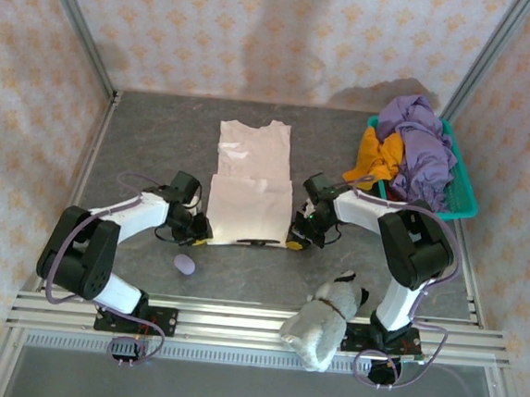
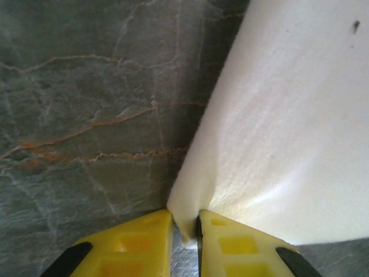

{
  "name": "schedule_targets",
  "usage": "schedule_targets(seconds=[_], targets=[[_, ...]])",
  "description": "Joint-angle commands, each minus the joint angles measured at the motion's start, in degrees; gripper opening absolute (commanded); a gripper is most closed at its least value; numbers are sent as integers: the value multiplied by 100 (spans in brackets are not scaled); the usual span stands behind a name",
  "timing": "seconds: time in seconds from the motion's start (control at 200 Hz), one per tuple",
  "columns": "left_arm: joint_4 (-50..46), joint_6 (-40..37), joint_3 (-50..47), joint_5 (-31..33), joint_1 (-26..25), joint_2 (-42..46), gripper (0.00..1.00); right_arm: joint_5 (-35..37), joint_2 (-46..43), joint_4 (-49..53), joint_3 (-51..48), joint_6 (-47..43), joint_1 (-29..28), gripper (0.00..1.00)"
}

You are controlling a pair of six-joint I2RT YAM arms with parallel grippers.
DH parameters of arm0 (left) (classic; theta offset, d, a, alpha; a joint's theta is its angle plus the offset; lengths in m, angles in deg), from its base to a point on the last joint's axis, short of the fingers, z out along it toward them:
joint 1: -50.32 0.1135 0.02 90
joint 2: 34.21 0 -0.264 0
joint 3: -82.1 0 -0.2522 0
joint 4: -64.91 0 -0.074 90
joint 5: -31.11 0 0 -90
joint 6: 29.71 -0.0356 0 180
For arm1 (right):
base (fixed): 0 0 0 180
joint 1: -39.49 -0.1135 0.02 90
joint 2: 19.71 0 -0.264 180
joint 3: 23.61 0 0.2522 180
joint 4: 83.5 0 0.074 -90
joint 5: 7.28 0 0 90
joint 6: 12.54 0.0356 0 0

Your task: Fold and stack the t-shirts

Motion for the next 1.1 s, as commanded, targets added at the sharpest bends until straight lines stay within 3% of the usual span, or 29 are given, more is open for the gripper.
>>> schedule_targets(seconds=[0.0,0.215,0.561,0.791,1.096], targets=[[160,-28,-4,77,40,-122,15,9,19,42,115,-51,-37,0],[50,-45,21,113,40,29,0,12,-168,167,23,-85,-37,0],[-377,211,-668,71,-154,1037,0,-10,-984,431,-656,34,-113,0],[-628,762,-871,128,-569,1802,0,206,-1648,656,-846,374,-560,0],[-2014,751,-16,491,-672,2544,0,826,-2038,1443,-5,429,-880,0]])
